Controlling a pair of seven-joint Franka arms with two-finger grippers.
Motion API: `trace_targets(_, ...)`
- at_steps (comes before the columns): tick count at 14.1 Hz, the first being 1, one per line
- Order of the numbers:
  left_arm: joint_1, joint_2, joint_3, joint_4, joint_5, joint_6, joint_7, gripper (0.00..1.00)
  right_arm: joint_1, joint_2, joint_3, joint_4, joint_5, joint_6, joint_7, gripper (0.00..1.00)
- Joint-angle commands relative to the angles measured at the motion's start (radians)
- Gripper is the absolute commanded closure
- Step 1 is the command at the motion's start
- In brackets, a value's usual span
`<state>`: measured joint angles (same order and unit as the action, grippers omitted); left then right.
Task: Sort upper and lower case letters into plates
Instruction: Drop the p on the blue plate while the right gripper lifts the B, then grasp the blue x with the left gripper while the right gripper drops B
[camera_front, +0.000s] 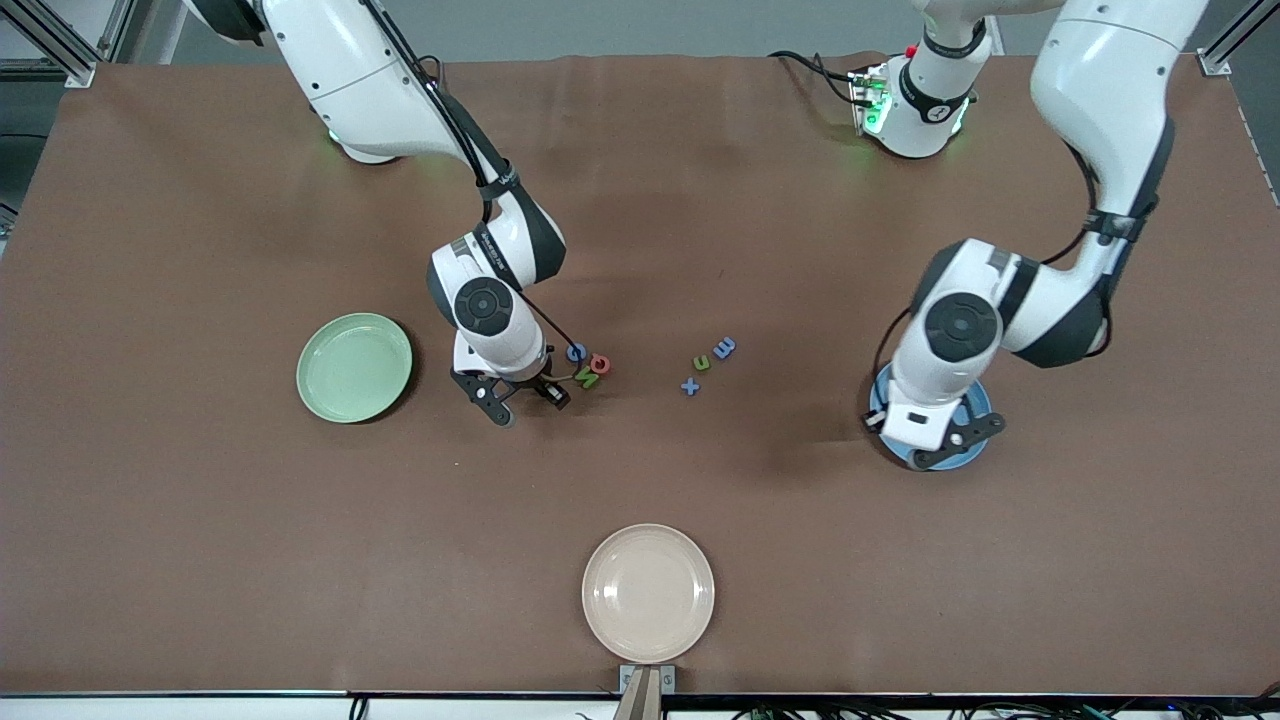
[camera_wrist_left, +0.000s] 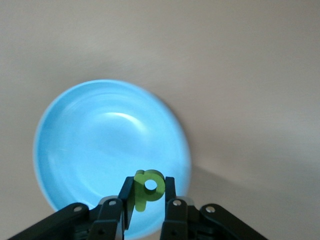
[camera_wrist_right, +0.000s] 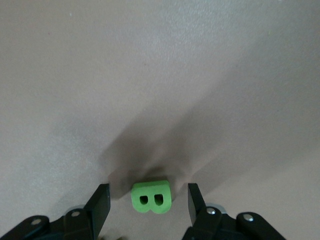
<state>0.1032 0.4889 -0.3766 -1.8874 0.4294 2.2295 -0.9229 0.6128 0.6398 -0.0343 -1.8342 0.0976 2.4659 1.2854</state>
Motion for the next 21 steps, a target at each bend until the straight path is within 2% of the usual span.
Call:
trace_targets(1, 0.059, -0.015, -0.013, -0.088, 0.012, 0.028, 0.029, 0.90, 0.010, 0.014, -0.003, 0.013, 0.013, 0.001, -0.005, 0.38)
trace_targets(2, 0.064, -0.012, -0.013, -0.094, 0.012, 0.027, 0.029, 0.75, 0.013, 0.015, -0.003, 0.013, 0.013, 0.001, -0.006, 0.43)
trace_targets(4, 0.085, -0.006, -0.015, -0.091, 0.003, 0.022, 0.012, 0.00, 0.015, 0.017, -0.003, 0.013, 0.013, 0.001, -0.006, 0.60)
trace_targets(7, 0.079, -0.015, -0.042, -0.040, -0.067, -0.010, -0.025, 0.00, 0.018, 0.014, -0.004, 0.013, 0.011, -0.002, -0.003, 0.92)
trace_targets(8, 0.072, -0.013, -0.074, -0.009, -0.096, -0.049, -0.040, 0.00, 0.015, 0.011, -0.004, 0.012, 0.007, -0.007, -0.005, 0.97)
trace_targets(10, 0.052, -0.001, -0.145, 0.034, -0.135, -0.068, -0.141, 0.00, 0.005, -0.011, -0.009, 0.007, -0.001, -0.031, -0.024, 1.00)
trace_targets(12, -0.012, 0.048, -0.171, 0.097, -0.143, -0.068, -0.307, 0.01, -0.020, -0.063, -0.016, 0.004, -0.001, -0.091, -0.084, 1.00)
trace_targets(14, -0.115, 0.115, -0.170, 0.180, -0.143, -0.067, -0.454, 0.06, -0.054, -0.123, -0.030, -0.020, -0.007, -0.119, -0.158, 1.00)
trace_targets(17, -0.245, 0.238, -0.159, 0.328, -0.133, -0.067, -0.626, 0.12, -0.145, -0.230, -0.036, -0.112, -0.007, -0.113, -0.315, 1.00)
trace_targets(21, -0.393, 0.332, -0.076, 0.447, -0.136, -0.060, -0.691, 0.22, -0.269, -0.373, -0.036, -0.269, -0.007, -0.110, -0.552, 1.00)
